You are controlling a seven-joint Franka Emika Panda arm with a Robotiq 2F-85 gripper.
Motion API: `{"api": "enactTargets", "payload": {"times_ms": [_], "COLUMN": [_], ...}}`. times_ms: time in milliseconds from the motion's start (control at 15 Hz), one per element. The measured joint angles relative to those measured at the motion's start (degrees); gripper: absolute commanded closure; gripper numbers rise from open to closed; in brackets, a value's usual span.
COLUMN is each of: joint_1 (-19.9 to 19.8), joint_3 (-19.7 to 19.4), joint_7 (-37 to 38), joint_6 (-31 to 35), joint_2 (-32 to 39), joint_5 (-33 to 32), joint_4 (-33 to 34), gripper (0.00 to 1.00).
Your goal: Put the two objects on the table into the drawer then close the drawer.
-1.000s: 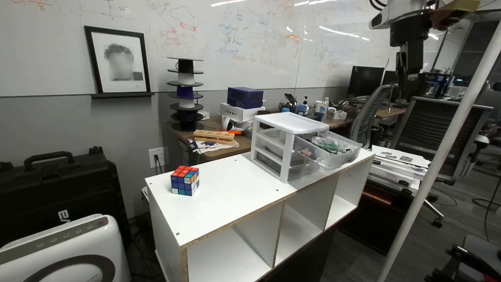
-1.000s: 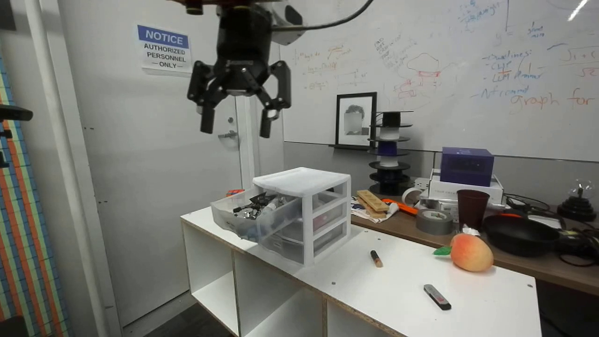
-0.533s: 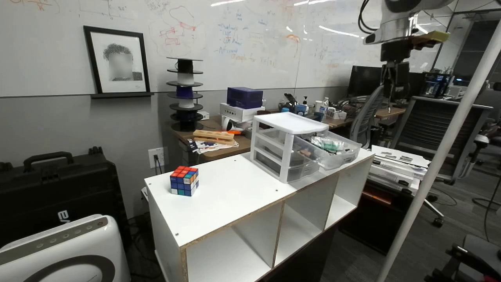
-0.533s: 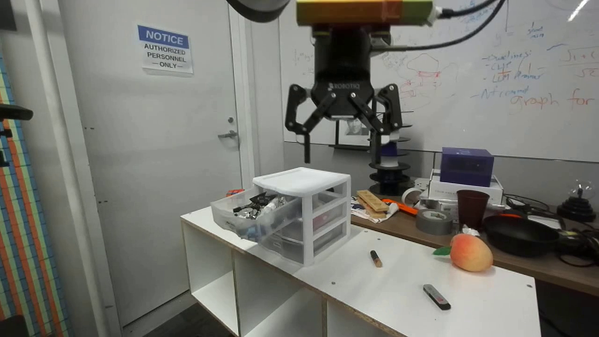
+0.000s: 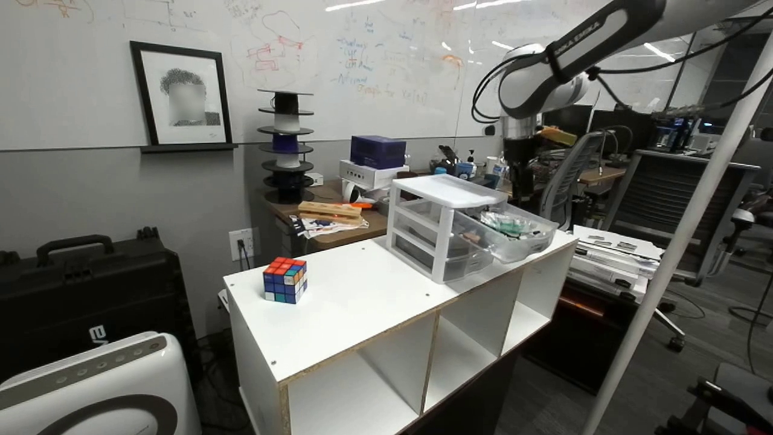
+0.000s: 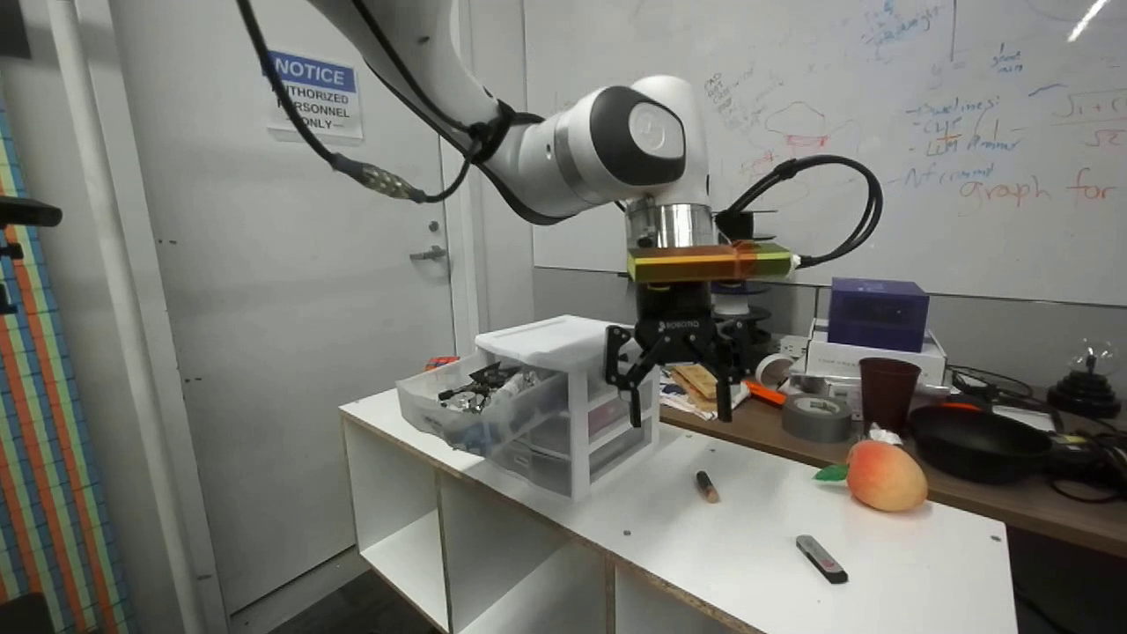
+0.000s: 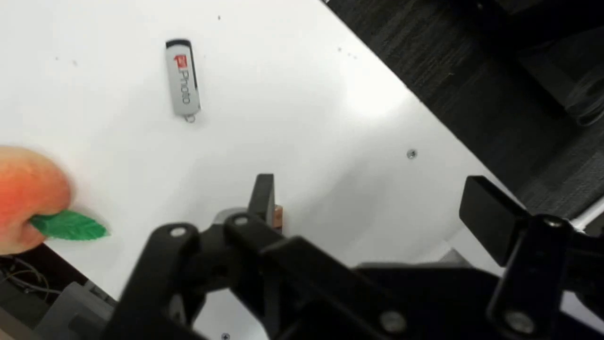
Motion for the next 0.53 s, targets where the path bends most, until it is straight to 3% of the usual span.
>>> {"api": "enactTargets", "payload": {"times_ms": [200,533], "joint_1": [-0.15,-1.18], "joint_3": [1.93,3.93], "joint_7": [-0.31,-3.45], "joint_6": [0.88,1.40], "joint_2": [5.38,7.02], "joint_5": [-0.06,0.51], "joint_4": [6.24,11.64], "gripper": [0.00,0.00]}}
